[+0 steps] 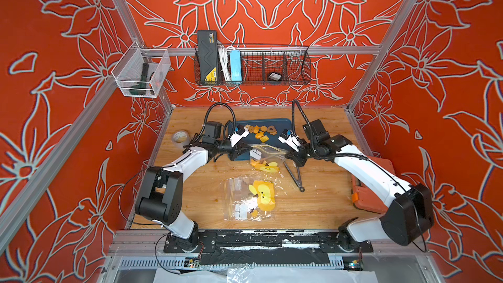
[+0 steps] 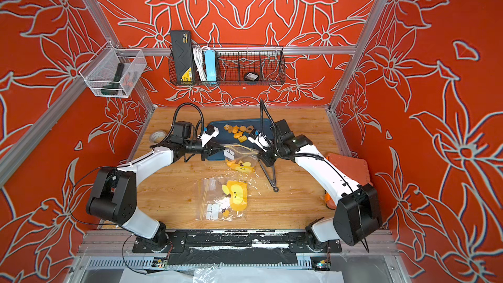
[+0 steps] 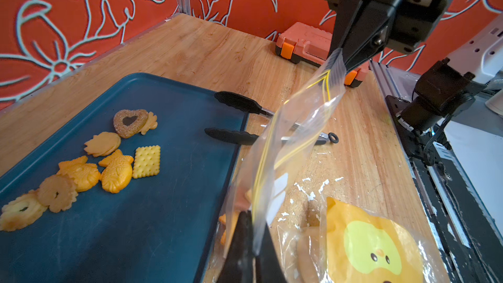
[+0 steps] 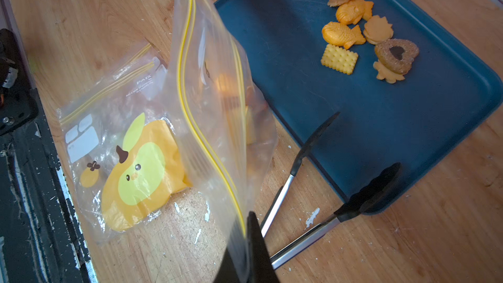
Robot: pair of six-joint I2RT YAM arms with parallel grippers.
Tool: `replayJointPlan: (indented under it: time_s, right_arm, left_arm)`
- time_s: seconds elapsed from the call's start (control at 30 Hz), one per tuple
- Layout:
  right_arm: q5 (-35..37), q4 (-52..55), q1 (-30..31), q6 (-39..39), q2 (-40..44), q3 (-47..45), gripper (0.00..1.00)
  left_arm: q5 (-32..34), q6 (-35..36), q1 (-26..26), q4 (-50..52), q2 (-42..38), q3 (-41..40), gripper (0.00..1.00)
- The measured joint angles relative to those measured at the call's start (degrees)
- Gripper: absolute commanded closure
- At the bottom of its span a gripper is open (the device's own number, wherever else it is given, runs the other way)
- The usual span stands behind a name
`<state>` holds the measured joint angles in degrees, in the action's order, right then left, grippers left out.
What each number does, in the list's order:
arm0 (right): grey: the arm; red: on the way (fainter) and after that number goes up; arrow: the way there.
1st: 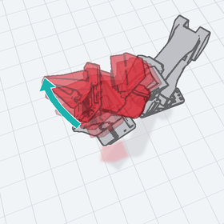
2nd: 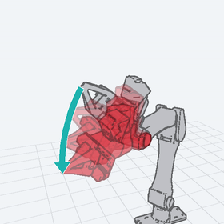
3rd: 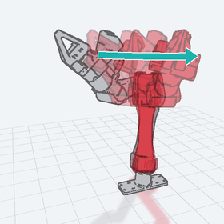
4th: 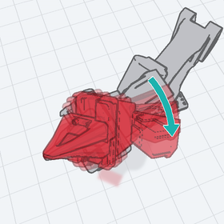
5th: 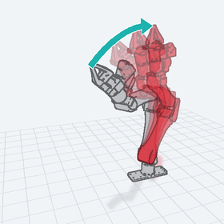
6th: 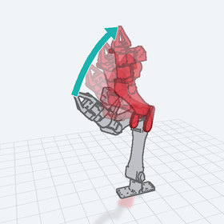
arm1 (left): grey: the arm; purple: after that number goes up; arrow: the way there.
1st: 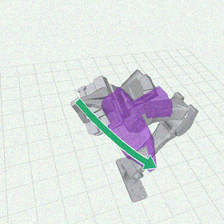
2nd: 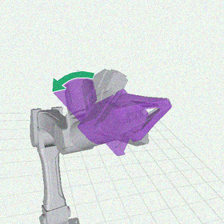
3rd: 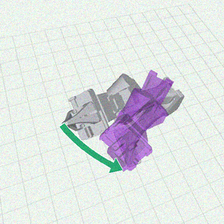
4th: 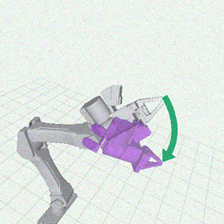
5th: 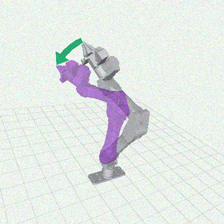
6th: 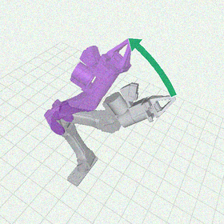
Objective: Put the cookies into a resealable bag to prevent moisture
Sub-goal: Close the ziploc bag at the center of the board.
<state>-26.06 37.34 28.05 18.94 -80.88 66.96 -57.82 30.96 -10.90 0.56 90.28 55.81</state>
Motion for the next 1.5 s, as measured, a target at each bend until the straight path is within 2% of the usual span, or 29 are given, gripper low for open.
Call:
replayJointPlan:
  time_s: [0.03,0.07,0.13,0.23,0.3,0.33,0.37,0.4,0.43,0.5,0.57,0.6,0.67,0.7,0.73,0.8,0.83,0.87,0.93,1.0,1.03,1.07,1.13,1.17,1.2,1.23,1.4,1.47,1.5]
  right_arm:
    - [0.0,0.0,0.0,0.2,0.0,0.0,0.70]
    - [0.0,-0.1,0.0,0.1,0.0,0.0,0.73]
    - [0.0,-0.1,0.2,0.1,0.0,0.1,1.00]
    - [-0.1,0.0,0.3,-0.1,-0.3,0.6,1.00]
    - [-0.1,-0.1,0.3,-0.1,-0.4,0.8,0.84]
    - [-0.1,-0.1,0.3,0.0,-0.5,0.8,0.83]
    - [0.0,-0.1,0.4,0.0,-0.5,0.8,0.85]
    - [0.1,-0.1,0.4,0.0,-0.5,0.8,0.98]
    - [0.1,-0.2,0.5,0.1,-0.5,0.8,1.00]
    - [0.1,-0.2,0.5,0.3,-0.5,0.8,1.00]
    - [0.0,-0.3,0.5,0.2,-0.5,0.8,0.86]
    - [0.1,-0.3,0.6,0.2,-0.5,0.8,0.86]
    - [0.1,-0.4,0.7,0.3,-0.6,0.8,0.97]
    - [0.1,-0.4,0.9,0.3,-0.7,0.9,1.00]
    - [0.1,-0.4,0.9,0.3,-0.9,1.0,0.97]
    - [0.1,-0.4,1.2,0.4,-1.6,1.3,0.84]
    - [0.2,-0.5,1.2,0.7,-1.7,1.4,0.88]
    - [0.2,-0.5,1.3,0.5,-1.9,1.4,1.00]
    - [0.2,-0.5,1.3,0.5,-2.1,1.4,1.00]
    - [0.2,-0.5,1.4,0.7,-2.1,1.5,0.83]
    - [0.3,-0.5,1.5,0.6,-2.1,1.5,0.85]
    - [0.4,-0.6,1.6,0.6,-2.1,1.5,0.99]
    - [0.4,-0.7,1.7,0.5,-2.1,1.6,1.00]
    - [0.5,-0.8,1.6,0.6,-2.1,1.6,0.94]
    - [0.5,-0.8,1.7,0.6,-2.1,1.6,0.83]
    - [0.5,-0.8,1.7,0.6,-2.1,1.6,0.79]
    - [0.7,-1.4,1.8,0.6,-2.2,1.7,0.74]
    - [0.8,-1.4,1.9,0.6,-2.5,2.1,0.77]
    - [0.8,-1.4,2.1,0.6,-2.8,2.6,0.92]
  left_arm:
    - [-0.1,0.1,0.0,0.1,0.0,0.0,1.00]
    - [-0.2,0.1,0.0,0.1,0.0,0.0,1.00]
    - [-0.3,0.2,0.0,0.3,0.0,0.0,1.00]
    - [-0.4,0.2,0.0,0.3,0.0,0.0,1.00]
    - [-0.4,0.2,0.0,0.3,0.0,0.0,1.00]
    - [-0.4,0.3,0.0,0.3,0.0,0.0,1.00]
    - [-0.4,0.3,0.0,0.3,0.0,0.0,1.00]
    - [-0.4,0.3,0.0,0.3,0.0,0.0,1.00]
    - [-0.4,0.3,0.0,0.3,0.0,0.0,1.00]
    - [-0.4,0.3,0.0,0.3,0.0,0.0,1.00]
    - [-0.5,0.3,0.0,0.3,0.0,0.0,1.00]
    - [-0.5,0.4,0.0,0.3,0.0,0.0,1.00]
    - [-0.6,0.3,0.0,0.3,0.0,0.0,1.00]
    - [-0.6,0.4,0.0,0.3,0.0,0.0,1.00]
    - [-0.6,0.3,0.0,0.3,0.0,0.0,1.00]
    - [-0.8,0.3,0.0,0.3,0.0,0.0,1.00]
    - [-0.8,0.3,0.0,0.3,0.0,0.0,1.00]
    - [-0.9,0.3,0.0,0.3,0.0,0.0,1.00]
    - [-1.0,0.3,0.0,0.3,0.0,0.0,1.00]
    - [-1.0,0.3,0.0,0.3,0.0,0.0,1.00]
    - [-1.0,0.3,0.0,0.3,0.0,0.0,1.00]
    - [-1.0,0.3,0.0,0.3,0.0,0.0,1.00]
    - [-1.0,0.3,0.0,0.3,0.0,0.0,1.00]
    - [-1.1,0.3,0.0,0.3,0.0,0.0,1.00]
    - [-1.1,0.3,0.0,0.3,0.0,0.0,1.00]
    - [-1.1,0.3,0.0,0.3,0.0,0.0,1.00]
    - [-1.3,0.3,0.0,0.3,0.0,0.0,1.00]
    - [-1.3,0.3,0.0,0.3,0.0,0.0,1.00]
    - [-1.3,0.3,0.0,0.3,0.0,0.0,1.00]
